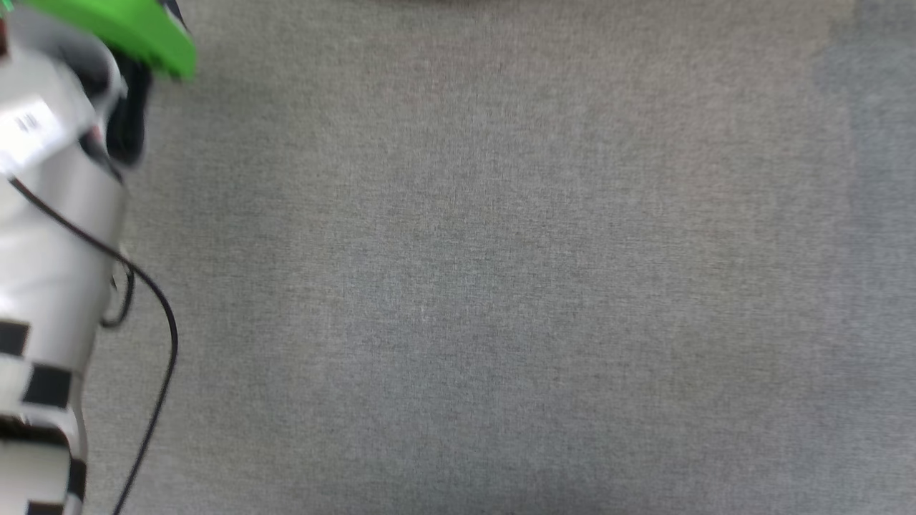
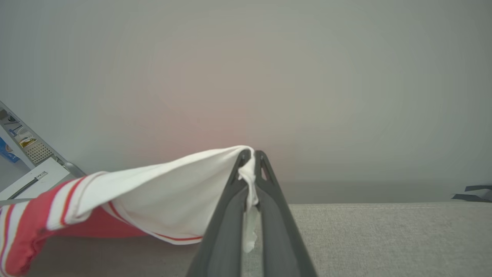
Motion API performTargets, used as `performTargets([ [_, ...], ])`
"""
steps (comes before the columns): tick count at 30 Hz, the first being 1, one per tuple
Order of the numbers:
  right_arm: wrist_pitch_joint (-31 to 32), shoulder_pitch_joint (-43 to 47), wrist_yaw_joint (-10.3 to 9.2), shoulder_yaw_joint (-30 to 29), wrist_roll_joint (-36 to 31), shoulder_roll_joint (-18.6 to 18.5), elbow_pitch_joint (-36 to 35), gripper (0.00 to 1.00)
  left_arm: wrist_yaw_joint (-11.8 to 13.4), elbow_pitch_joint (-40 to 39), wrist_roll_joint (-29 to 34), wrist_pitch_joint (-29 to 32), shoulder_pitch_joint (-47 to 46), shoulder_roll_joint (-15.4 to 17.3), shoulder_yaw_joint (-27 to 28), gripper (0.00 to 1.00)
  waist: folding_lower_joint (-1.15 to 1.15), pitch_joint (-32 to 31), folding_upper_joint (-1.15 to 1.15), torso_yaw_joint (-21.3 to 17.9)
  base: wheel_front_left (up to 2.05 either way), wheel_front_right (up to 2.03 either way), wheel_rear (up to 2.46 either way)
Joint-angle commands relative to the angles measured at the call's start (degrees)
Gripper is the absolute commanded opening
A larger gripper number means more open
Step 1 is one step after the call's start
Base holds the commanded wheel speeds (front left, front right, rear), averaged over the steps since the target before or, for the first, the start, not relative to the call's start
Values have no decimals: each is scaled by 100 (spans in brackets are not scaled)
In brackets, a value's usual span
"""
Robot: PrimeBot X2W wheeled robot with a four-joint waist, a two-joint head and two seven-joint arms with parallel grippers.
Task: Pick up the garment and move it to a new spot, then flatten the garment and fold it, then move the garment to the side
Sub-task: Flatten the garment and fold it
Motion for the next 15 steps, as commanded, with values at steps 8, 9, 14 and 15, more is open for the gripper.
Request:
performTargets([
  [8, 345, 2143, -5, 597, 791, -477, -984, 0, -10, -309, -65, -31, 1743, 192, -141, 0, 0, -1190, 61, -180, 0, 0, 0],
  [9, 373, 2339, -5, 643, 860, -529, -1061, 0, -10, -339, -76, -20, 1904, 218, -167, 0, 0, -1272, 61, -194, 0, 0, 0],
  [14, 494, 3327, -5, 832, 1167, -882, -1343, 0, 41, -497, -164, 43, 2738, 394, -239, 0, 0, -1720, 61, -257, 0, 0, 0],
  [15, 514, 3483, -5, 880, 1199, -946, -1386, 0, 52, -535, -182, 63, 2875, 422, -252, 0, 0, -1793, 61, -264, 0, 0, 0],
])
